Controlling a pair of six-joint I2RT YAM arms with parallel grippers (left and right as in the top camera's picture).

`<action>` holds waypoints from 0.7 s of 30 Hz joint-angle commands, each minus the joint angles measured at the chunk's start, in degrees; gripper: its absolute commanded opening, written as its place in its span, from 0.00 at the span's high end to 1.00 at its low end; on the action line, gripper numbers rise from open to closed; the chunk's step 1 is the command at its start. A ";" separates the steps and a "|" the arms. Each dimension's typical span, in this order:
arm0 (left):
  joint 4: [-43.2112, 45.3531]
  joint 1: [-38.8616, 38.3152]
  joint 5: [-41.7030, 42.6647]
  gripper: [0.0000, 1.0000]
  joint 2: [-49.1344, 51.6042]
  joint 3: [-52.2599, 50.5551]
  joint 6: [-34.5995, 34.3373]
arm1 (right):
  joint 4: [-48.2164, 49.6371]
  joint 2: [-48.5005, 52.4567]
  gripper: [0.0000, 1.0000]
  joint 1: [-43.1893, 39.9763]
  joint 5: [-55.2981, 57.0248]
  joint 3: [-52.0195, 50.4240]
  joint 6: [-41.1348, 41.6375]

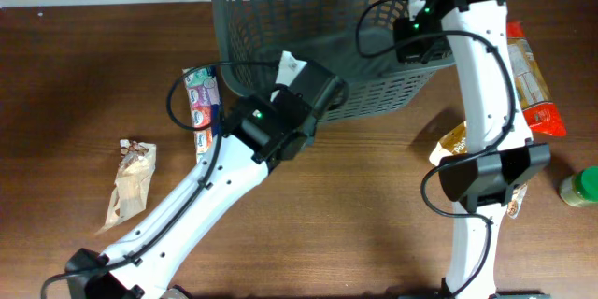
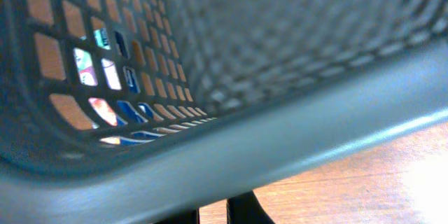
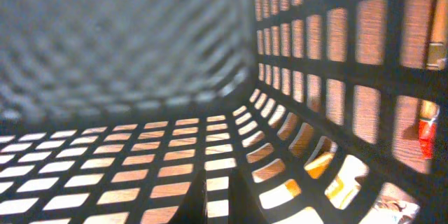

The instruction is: Pack container

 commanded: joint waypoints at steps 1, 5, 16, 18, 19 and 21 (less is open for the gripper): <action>-0.02 2.34 -1.44 0.98 0.28 1.09 0.98 | -0.35 -0.57 0.96 2.38 0.13 -0.33 0.37; -0.24 4.04 -1.44 0.98 0.28 1.09 0.98 | -0.35 -0.57 0.96 2.73 0.09 -0.33 0.46; -0.24 7.98 -1.42 0.98 0.28 1.09 0.98 | -0.35 -1.55 0.96 2.95 0.07 -0.33 0.46; -0.20 8.22 -1.44 0.98 0.28 1.09 1.07 | -0.37 -1.60 0.96 2.95 0.09 -0.33 0.46; -0.13 8.22 -1.42 0.98 0.28 1.09 1.44 | -0.35 -1.60 0.96 2.95 0.07 -0.33 0.46; 0.00 8.22 -1.46 0.98 0.28 1.09 1.84 | -0.35 -1.64 0.96 2.95 0.07 -0.33 0.46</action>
